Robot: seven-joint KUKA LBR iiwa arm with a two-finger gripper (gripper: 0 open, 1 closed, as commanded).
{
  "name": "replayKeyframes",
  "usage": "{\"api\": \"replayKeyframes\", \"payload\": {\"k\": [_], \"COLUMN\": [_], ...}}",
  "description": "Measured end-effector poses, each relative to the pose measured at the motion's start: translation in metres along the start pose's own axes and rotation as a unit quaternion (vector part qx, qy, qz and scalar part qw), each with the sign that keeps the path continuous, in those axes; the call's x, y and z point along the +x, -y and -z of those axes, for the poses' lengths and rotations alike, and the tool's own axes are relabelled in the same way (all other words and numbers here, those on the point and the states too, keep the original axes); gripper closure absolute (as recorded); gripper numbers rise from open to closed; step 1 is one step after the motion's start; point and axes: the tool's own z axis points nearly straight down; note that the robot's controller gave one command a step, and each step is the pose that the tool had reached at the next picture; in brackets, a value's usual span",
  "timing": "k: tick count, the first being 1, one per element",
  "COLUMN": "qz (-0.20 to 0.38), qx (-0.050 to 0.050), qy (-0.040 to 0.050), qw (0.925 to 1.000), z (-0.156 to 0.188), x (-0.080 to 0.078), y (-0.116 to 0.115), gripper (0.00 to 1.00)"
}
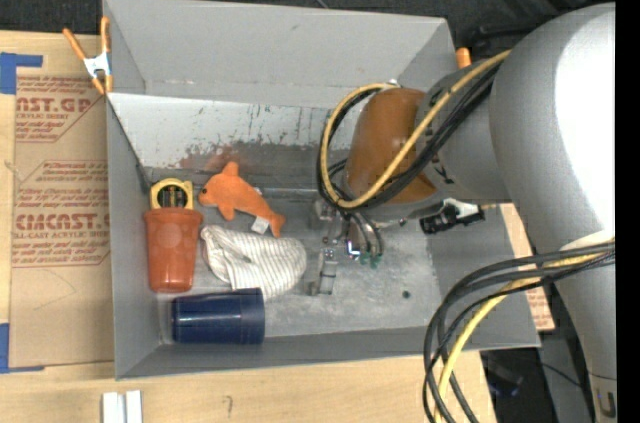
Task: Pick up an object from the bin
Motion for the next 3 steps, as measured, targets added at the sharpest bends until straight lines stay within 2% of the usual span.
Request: {"api": "replayKeyframes", "payload": {"k": [1, 2, 3], "qz": [-0.027, -0.029, -0.029], "qx": [0.001, -0.001, 0.000], "qy": [-0.0032, 0.0070, 0.0014], "qw": [0.9996, 0.9996, 0.9996], "z": [0.041, 0.043, 0.013], "x": [-0.004, -0.021, 0.009], "y": [-0.003, -0.053, -0.116], "gripper": [0.00, 0.00, 1.00]}}
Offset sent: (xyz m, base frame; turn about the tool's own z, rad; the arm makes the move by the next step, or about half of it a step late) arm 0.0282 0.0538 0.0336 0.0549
